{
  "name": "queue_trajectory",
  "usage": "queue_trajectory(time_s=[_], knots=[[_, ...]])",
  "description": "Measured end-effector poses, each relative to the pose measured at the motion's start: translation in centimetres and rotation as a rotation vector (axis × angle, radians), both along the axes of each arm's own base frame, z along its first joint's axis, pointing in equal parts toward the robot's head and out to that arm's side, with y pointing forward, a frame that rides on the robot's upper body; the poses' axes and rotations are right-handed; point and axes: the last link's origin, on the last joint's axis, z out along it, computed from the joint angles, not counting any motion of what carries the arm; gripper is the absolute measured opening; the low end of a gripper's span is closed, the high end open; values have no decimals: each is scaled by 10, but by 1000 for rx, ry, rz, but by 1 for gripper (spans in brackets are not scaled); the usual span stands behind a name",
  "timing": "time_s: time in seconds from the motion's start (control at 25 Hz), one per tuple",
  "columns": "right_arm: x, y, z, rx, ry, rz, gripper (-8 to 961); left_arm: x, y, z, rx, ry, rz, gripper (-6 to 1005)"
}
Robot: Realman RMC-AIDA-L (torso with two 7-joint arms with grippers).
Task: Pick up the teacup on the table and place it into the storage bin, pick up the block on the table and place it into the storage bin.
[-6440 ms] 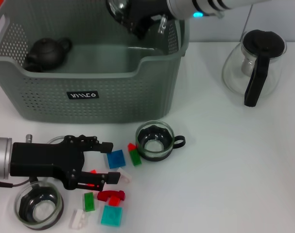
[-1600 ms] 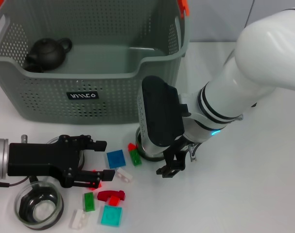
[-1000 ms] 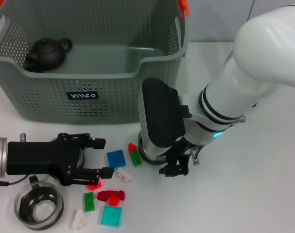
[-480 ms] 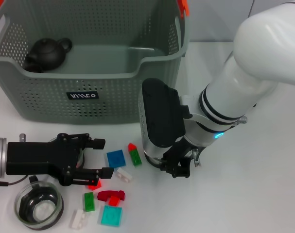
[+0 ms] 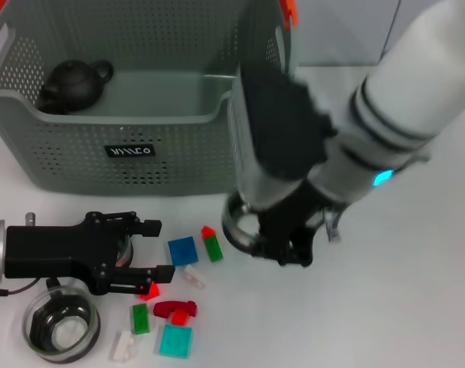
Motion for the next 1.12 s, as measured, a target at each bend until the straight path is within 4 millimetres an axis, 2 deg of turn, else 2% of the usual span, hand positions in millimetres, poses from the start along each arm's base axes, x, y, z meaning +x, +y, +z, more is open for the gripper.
queue_trajectory(time_s=[0.16, 0.2, 0.24, 0.48, 0.68, 0.8, 0.96, 1.12], knots=[[-37, -8, 33, 28, 79, 60, 54, 0, 0, 0, 3, 2, -4, 825], [-52, -9, 42, 41, 122, 96, 54, 0, 0, 0, 4, 2, -5, 825], [-52, -9, 42, 41, 122, 96, 54, 0, 0, 0, 4, 2, -6, 825], [-94, 2, 53, 97, 269, 213, 53, 0, 0, 0, 5, 1, -7, 825], [-120, 27, 57, 203, 388, 253, 53, 0, 0, 0, 6, 0, -8, 825], [-120, 54, 56, 275, 433, 237, 53, 0, 1, 1, 11, 1, -9, 825], [-103, 86, 39, 302, 434, 206, 53, 1, 3, 1, 15, 4, -10, 825], [-85, 110, 25, 346, 447, 197, 53, 0, 3, 1, 15, 4, -9, 825]])
